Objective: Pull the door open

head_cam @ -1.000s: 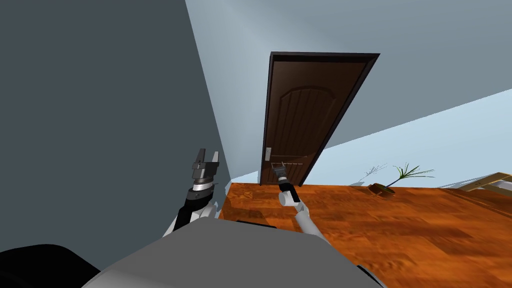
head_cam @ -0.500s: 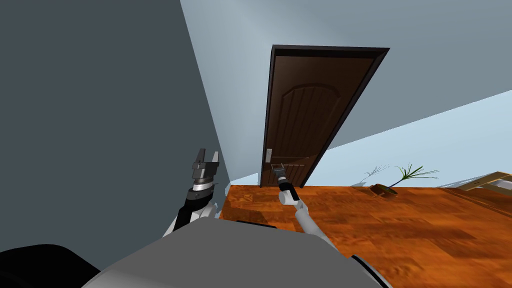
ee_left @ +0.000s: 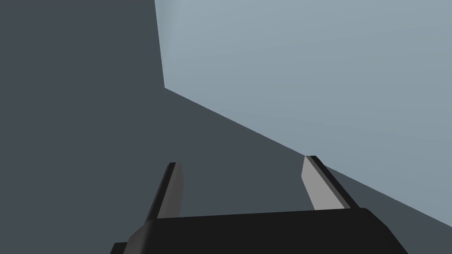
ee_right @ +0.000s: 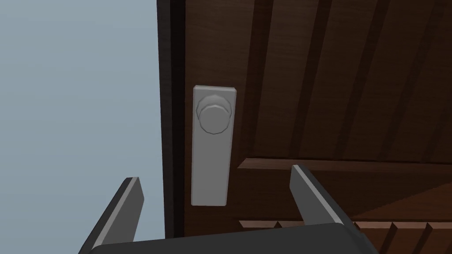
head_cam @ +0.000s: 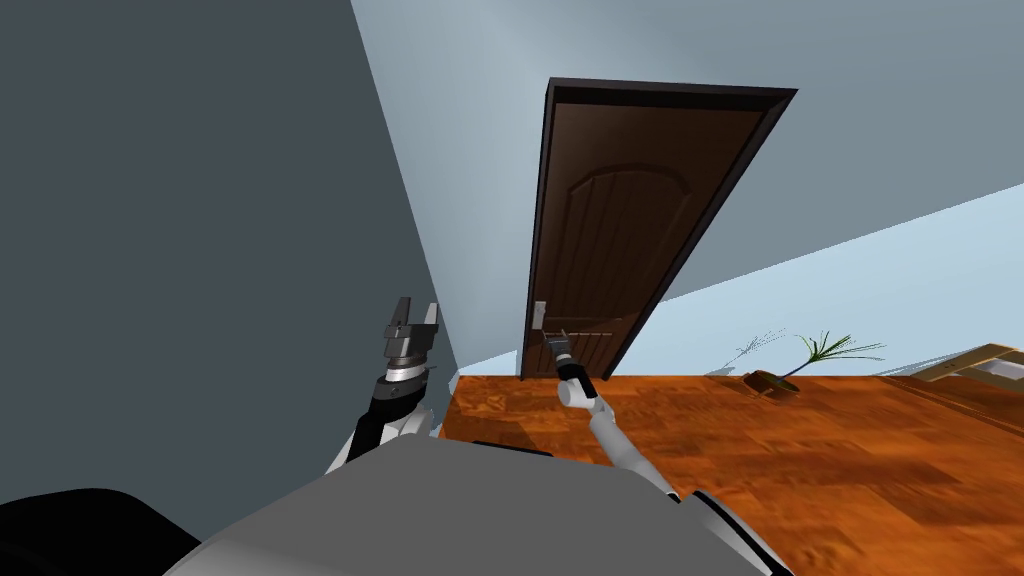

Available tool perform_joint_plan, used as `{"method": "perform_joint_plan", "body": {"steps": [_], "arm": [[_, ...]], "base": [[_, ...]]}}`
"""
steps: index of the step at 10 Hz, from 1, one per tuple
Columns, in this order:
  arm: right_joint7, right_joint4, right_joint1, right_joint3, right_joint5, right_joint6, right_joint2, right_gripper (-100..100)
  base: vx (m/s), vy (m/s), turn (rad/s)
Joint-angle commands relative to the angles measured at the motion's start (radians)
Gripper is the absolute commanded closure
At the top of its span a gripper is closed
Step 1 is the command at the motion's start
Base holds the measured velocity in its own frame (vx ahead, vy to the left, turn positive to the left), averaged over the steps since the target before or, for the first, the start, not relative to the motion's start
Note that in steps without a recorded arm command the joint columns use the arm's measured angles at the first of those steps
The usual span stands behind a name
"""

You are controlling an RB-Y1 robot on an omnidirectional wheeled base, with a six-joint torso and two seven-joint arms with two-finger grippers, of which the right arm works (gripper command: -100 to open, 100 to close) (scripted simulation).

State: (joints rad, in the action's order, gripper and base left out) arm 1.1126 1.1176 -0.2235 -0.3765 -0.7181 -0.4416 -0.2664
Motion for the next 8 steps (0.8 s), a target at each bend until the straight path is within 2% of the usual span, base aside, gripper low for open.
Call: {"method": "perform_joint_plan", "body": {"steps": [1,6,7,8], "arm": [[0.036,-0.039,-0.021,-0.012,-0.023,0.002,-0.008,-100],[0.095,-0.107,-0.058,-0.033,-0.065,0.008,-0.020,-100],[0.088,-0.101,-0.055,-0.031,-0.059,0.007,-0.019,-100],[0.112,-0.116,-0.054,-0.024,-0.060,-0.003,-0.039,-100]], "base": [[0.131,0.039,-0.020],[0.095,0.040,-0.019],[0.039,0.008,-0.002],[0.097,0.068,0.161]]}}
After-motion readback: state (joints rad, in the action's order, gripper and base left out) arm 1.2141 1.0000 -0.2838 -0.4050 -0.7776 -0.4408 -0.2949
